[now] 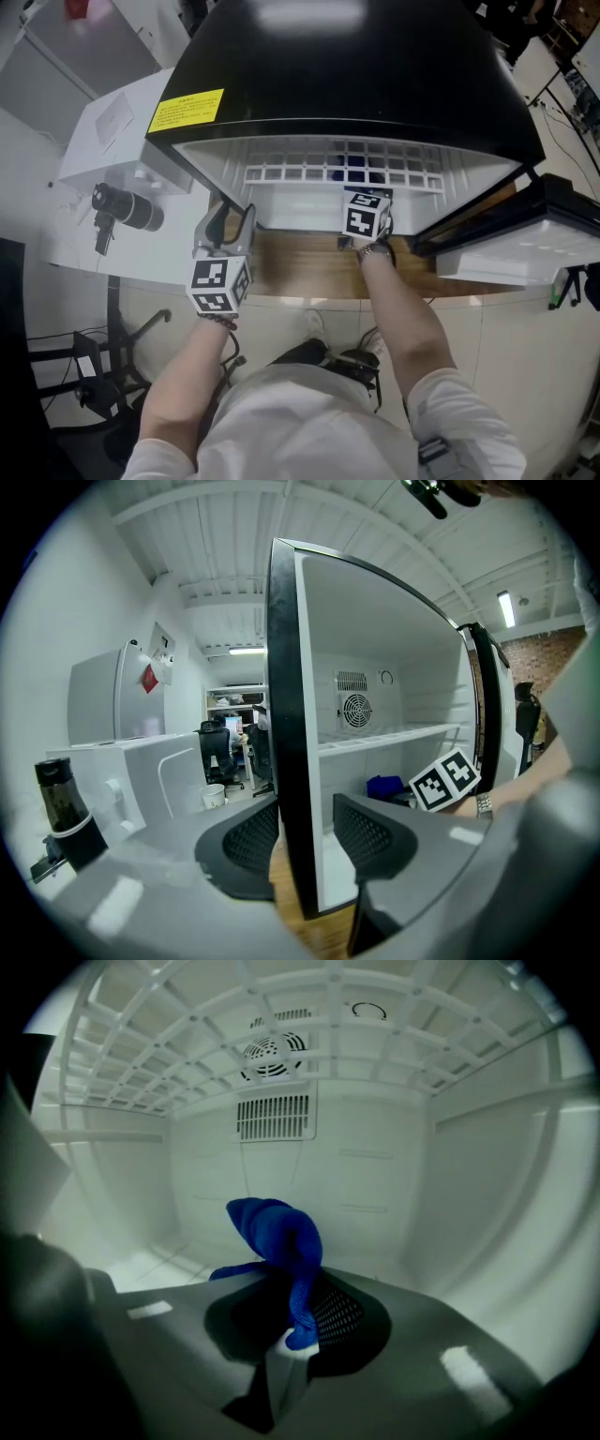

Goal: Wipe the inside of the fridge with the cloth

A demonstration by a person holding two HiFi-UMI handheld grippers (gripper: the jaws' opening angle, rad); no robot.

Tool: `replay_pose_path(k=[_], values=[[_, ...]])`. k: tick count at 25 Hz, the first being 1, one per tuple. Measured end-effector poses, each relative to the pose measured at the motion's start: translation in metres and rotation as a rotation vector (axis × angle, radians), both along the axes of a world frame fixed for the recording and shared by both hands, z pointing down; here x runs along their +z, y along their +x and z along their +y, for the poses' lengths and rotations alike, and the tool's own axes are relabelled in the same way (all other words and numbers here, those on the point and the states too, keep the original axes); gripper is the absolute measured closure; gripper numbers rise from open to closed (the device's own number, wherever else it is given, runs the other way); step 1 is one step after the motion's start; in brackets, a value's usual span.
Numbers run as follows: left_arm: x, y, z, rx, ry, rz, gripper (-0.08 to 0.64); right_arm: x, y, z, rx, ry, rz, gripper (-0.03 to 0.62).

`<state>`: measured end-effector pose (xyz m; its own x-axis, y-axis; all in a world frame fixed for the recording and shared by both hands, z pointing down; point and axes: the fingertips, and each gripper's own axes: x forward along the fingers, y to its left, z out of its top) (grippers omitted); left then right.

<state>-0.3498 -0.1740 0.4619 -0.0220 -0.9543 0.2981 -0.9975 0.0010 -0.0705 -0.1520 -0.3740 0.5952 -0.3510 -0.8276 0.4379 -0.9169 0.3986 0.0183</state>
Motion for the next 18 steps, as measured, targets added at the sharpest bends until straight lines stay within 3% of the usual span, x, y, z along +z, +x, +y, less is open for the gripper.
replay_pose_path(k=[18], values=[[0.002, -0.001, -0.003, -0.001, -0.001, 0.003, 0.385, 0.0, 0.071, -0.013, 0.144, -0.009, 0.039, 0.54]])
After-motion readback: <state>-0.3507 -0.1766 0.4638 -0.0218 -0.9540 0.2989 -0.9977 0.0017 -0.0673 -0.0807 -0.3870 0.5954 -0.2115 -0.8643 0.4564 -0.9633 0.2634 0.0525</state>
